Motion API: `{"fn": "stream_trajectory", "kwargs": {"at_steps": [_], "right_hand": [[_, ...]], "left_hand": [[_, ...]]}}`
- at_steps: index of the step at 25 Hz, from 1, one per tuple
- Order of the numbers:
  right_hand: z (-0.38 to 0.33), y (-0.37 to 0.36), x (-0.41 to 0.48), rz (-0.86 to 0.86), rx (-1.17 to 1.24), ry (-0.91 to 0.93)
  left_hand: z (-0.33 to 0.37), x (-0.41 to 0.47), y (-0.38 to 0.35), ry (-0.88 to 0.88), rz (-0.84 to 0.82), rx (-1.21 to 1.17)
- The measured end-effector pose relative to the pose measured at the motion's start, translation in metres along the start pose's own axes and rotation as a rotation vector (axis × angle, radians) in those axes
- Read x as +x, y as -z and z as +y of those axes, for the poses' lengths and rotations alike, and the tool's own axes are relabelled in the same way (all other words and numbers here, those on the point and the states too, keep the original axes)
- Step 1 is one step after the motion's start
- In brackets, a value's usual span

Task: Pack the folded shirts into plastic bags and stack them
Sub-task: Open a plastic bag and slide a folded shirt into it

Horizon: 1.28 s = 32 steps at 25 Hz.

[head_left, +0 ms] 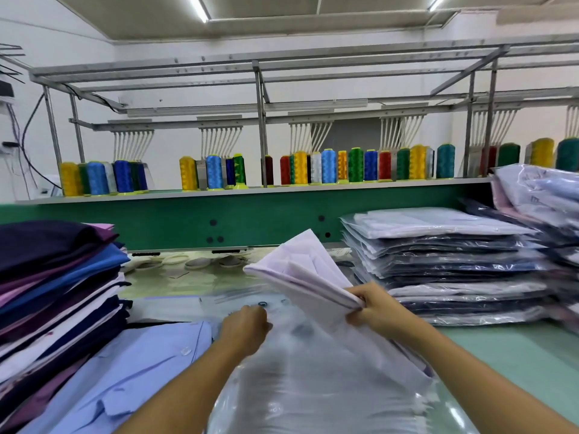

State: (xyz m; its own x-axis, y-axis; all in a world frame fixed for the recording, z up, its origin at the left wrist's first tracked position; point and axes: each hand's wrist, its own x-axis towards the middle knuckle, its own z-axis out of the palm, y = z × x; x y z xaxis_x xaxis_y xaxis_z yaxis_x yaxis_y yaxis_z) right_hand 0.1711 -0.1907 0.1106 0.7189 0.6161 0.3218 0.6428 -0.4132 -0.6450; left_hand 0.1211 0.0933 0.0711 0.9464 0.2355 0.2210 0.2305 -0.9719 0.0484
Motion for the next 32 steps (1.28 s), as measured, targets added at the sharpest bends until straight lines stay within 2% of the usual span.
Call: {"fn": "stream_trajectory", "kwargs": {"at_steps": [4,7,10,11,13,16,18,21,26,32], "right_hand": [[0.018,-0.001,-0.001,-0.076,-0.117,-0.024],[0.027,-0.004,-0.004,-0.088,-0.1,-0.02],[0.032,-0.005,-0.003,-0.075,-0.169,-0.012],[0.033,-0.005,-0.003,-0.073,-0.221,-0.013],[0.033,-0.007,-0.004,-0.065,-0.324,-0.016],[0.034,-0.012,-0.004,-0.091,-0.413,-0.022],[0.035,-0.013,-0.007,-0.166,-0.522,-0.077],[0.039,-0.014,-0.011,-0.213,-0.681,-0.114],[0.038,-0.019,-0.008,-0.068,-0.842,0.039],[0.024,-0.017,-0.005,-0.07,-1.004,0.186]], "left_hand": [[-0.009,0.019,0.015,0.131,-0.028,-0.376],[-0.018,0.035,0.027,0.143,-0.036,-0.62],[-0.022,0.042,0.037,0.141,0.088,-0.893],[-0.023,0.044,0.038,0.111,0.144,-0.866],[-0.023,0.044,0.042,0.002,0.215,-0.669],[-0.019,0.039,0.047,-0.102,0.25,-0.316],[-0.013,0.037,0.045,-0.134,0.251,-0.171],[0.0,0.036,0.04,-0.192,0.231,-0.082],[0.038,0.039,0.032,-0.251,0.193,-0.02],[0.055,0.041,0.052,-0.258,0.29,-0.106]]}}
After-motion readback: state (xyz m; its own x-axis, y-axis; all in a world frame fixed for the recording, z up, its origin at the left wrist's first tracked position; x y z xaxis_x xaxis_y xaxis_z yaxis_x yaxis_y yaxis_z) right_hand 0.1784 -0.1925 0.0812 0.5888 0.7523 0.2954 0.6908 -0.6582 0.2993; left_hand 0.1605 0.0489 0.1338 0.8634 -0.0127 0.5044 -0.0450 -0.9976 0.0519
